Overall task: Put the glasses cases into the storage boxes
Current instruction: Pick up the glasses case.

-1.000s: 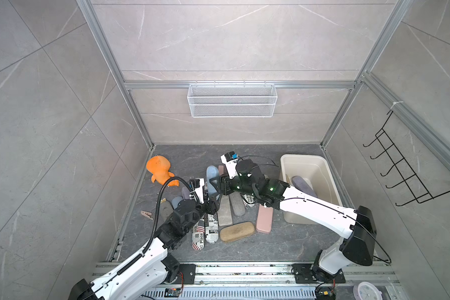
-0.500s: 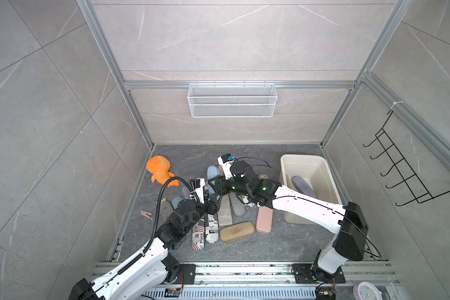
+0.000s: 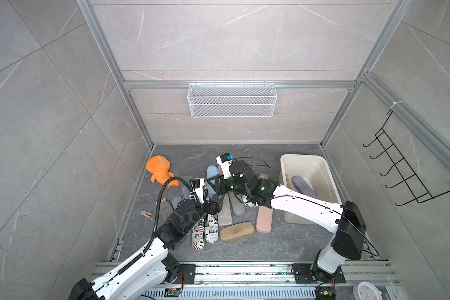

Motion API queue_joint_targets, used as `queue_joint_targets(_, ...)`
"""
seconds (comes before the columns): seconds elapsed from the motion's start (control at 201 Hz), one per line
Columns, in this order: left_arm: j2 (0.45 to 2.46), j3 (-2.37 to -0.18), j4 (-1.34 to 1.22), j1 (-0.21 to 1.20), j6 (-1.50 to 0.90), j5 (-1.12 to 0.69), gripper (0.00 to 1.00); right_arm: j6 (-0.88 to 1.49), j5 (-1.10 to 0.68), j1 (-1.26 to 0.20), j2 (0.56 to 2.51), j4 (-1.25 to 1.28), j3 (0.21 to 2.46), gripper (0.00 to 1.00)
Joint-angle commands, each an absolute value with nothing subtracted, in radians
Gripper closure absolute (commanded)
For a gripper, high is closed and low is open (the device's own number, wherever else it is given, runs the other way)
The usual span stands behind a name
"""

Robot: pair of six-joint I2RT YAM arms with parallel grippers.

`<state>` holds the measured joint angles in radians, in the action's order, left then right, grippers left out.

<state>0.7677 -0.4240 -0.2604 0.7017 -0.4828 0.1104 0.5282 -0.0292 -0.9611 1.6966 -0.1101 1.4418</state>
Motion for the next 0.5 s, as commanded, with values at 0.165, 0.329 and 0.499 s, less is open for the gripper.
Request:
queue_joint_targets(0.165, 0.657, -0.408, -0.171, 0.701, -0.468, 0.127, 0.00, 0.481, 0.046, -0.960, 1.703, -0.101, 1.497, 0.66)
queue_joint_targets(0.329, 0.569, -0.384, -0.094, 0.701, -0.507, 0.133, 0.00, 0.452, 0.069, -0.945, 1.714, -0.136, 1.543, 0.66)
queue_joint_targets(0.499, 0.491, -0.363, -0.019, 0.701, -0.562, 0.211, 0.01, 0.430, 0.094, -0.918, 1.695, -0.170, 1.557, 0.66)
